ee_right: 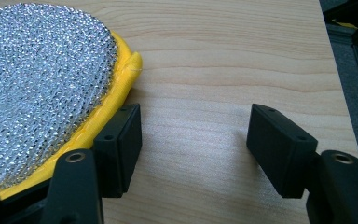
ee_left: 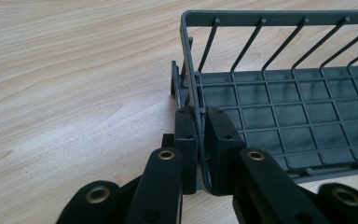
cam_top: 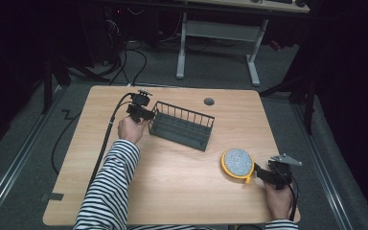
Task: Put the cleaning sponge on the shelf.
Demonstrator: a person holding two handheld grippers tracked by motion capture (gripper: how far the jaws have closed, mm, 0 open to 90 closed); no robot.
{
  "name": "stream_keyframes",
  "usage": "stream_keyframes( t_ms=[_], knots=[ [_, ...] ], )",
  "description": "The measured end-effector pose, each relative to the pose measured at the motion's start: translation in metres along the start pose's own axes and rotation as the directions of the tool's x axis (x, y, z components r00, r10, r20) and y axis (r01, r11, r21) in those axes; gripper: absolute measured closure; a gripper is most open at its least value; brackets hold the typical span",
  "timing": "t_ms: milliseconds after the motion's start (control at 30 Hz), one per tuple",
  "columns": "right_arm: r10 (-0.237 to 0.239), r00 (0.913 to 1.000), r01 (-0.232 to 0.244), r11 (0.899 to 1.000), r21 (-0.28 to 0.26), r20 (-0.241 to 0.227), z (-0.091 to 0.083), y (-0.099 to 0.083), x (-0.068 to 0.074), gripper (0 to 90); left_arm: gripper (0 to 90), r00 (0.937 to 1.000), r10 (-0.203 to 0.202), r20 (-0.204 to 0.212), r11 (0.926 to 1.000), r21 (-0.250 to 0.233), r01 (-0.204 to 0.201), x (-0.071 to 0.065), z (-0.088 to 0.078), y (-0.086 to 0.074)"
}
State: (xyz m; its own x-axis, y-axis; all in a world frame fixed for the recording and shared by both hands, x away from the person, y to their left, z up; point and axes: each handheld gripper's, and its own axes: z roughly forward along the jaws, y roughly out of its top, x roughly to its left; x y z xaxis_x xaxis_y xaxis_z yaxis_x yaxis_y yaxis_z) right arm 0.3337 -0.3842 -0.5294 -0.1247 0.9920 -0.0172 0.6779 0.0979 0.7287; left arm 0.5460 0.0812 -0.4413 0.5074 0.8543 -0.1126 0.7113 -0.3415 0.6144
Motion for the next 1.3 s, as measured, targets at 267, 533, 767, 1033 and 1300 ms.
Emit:
stream_keyframes(
  t_ms=[267,533,767,1033,1300],
  knots=[
    [0.0,1.0,0.0,1.0,0.002,0.001,0.0,0.0,0.0,35.8,84.8,0.9999,0.0,0.013,1.0,-0.008,0.0,-0.002,-0.004,-0.007],
    [-0.001,1.0,0.001,1.0,0.002,0.0,0.0,0.0,0.0,35.8,84.4,0.9996,-0.014,0.024,0.9999,-0.004,0.014,-0.005,-0.013,-0.019],
    [0.0,1.0,0.0,1.0,-0.001,-0.001,0.0,0.0,0.0,35.7,83.9,0.9996,-0.007,0.027,1.0,-0.005,0.007,-0.008,-0.023,-0.032],
    [0.0,1.0,0.0,1.0,0.002,0.0,0.0,0.0,0.0,35.7,83.3,0.9996,-0.007,0.029,0.9999,-0.011,0.007,-0.012,-0.028,-0.039],
    [0.0,1.0,0.0,1.0,-0.001,0.0,0.0,0.0,0.0,35.8,83.3,0.9984,-0.02,0.053,0.9991,-0.037,0.022,-0.013,-0.032,-0.049]
  ],
)
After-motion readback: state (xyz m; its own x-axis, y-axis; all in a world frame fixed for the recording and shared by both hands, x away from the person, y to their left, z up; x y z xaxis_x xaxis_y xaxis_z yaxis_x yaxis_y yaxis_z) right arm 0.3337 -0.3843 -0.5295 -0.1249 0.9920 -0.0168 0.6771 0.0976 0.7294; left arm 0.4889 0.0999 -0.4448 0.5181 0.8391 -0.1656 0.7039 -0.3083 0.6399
